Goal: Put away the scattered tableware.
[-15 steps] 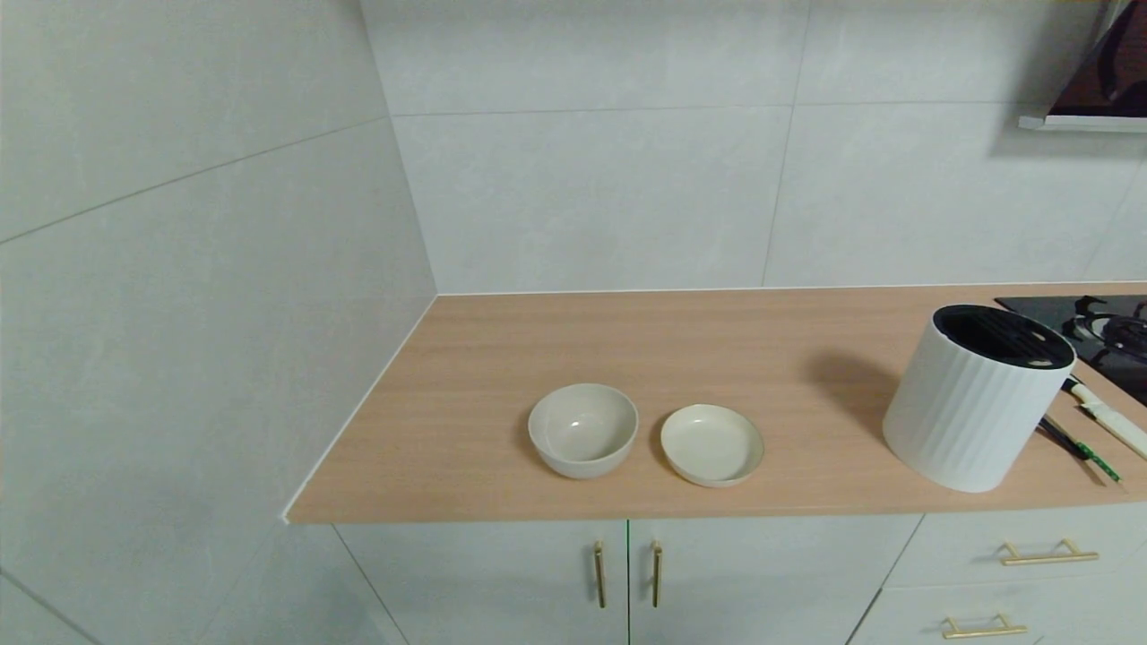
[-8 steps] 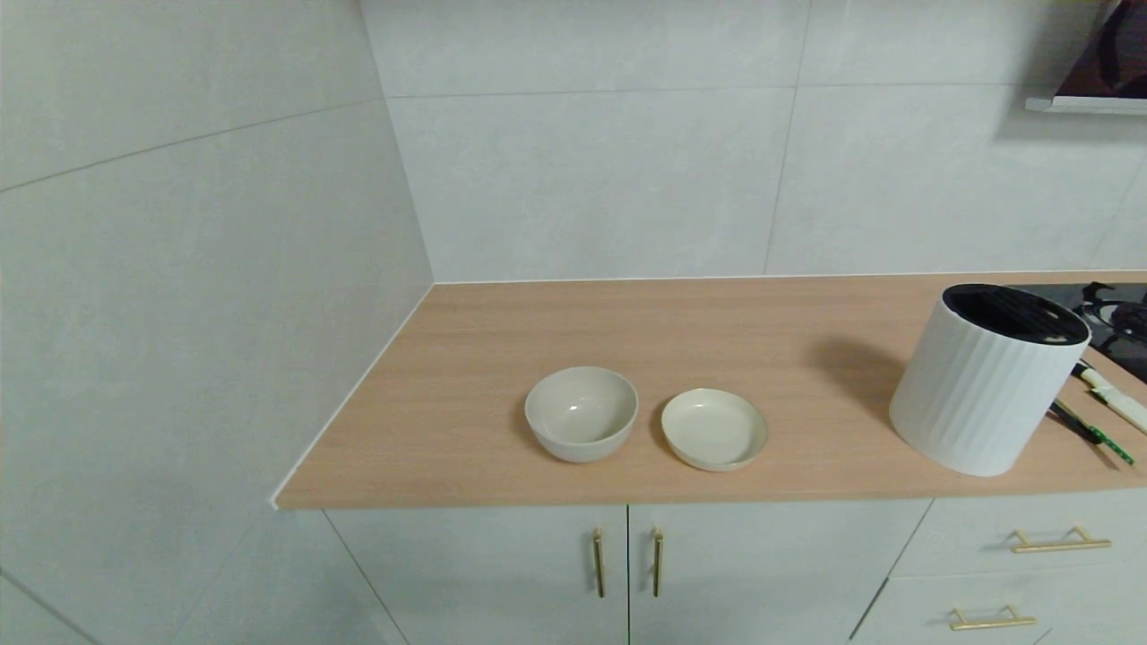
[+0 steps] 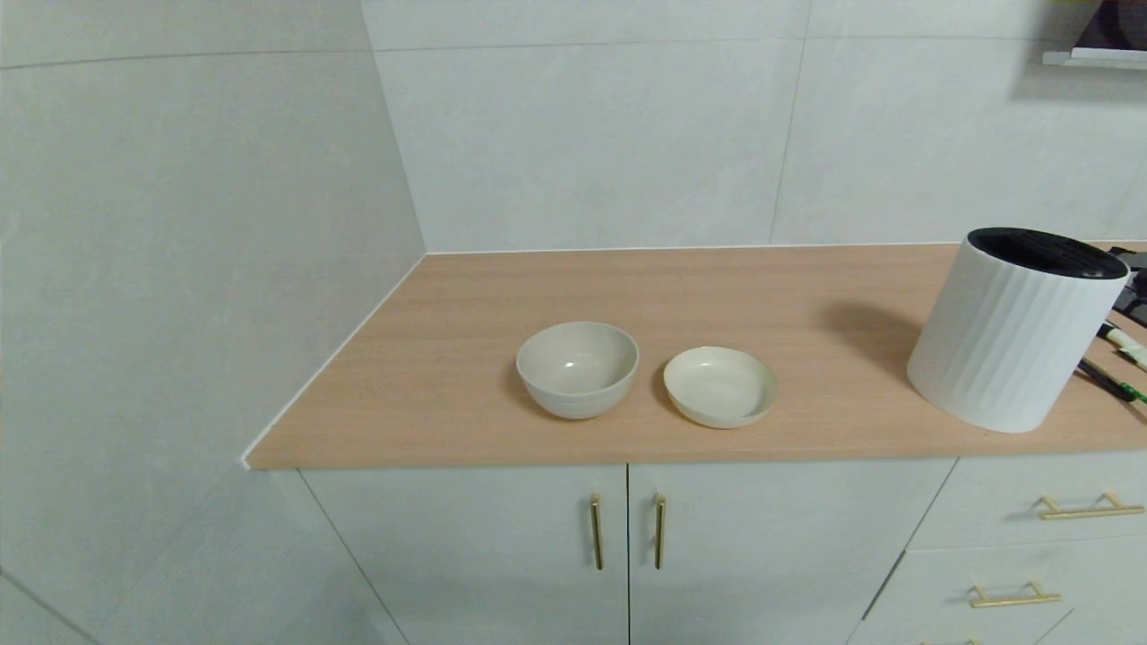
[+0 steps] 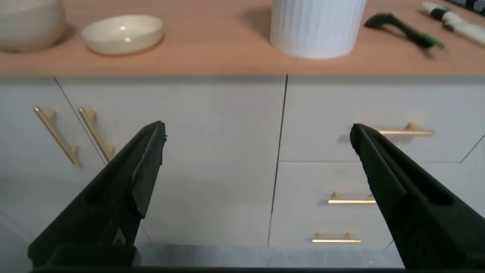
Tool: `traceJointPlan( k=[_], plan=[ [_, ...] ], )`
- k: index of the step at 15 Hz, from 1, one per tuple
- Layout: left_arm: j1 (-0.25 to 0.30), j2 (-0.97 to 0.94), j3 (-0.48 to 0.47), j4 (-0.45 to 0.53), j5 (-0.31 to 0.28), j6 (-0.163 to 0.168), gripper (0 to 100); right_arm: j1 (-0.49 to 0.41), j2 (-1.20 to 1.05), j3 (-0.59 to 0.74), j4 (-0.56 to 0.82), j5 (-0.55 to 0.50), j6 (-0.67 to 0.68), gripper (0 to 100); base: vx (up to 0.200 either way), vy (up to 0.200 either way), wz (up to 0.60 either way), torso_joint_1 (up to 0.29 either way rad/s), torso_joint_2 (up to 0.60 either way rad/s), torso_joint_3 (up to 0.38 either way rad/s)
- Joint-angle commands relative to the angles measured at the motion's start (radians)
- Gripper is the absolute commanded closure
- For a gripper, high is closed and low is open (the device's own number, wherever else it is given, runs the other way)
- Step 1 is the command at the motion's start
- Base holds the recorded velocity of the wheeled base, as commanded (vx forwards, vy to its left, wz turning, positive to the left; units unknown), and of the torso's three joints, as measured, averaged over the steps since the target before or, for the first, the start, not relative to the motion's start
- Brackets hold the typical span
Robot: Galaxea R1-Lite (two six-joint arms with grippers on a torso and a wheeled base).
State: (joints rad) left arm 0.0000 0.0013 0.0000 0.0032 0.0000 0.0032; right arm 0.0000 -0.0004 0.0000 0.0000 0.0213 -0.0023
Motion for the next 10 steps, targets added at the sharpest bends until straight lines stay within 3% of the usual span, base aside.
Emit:
traceJointPlan(
  k=[1, 10],
  plan=[
    [0.000, 0.000, 0.000, 0.000, 0.000, 0.000, 0, 0.000, 0.000, 0.000, 0.000, 0.000, -0.001, 0, 0.000, 0.000, 0.00, -0.232, 0.52, 0.286],
    [0.000, 0.000, 0.000, 0.000, 0.000, 0.000, 0, 0.000, 0.000, 0.000, 0.000, 0.000, -0.001, 0, 0.000, 0.000, 0.00, -0.203, 0.50, 0.291]
  ],
)
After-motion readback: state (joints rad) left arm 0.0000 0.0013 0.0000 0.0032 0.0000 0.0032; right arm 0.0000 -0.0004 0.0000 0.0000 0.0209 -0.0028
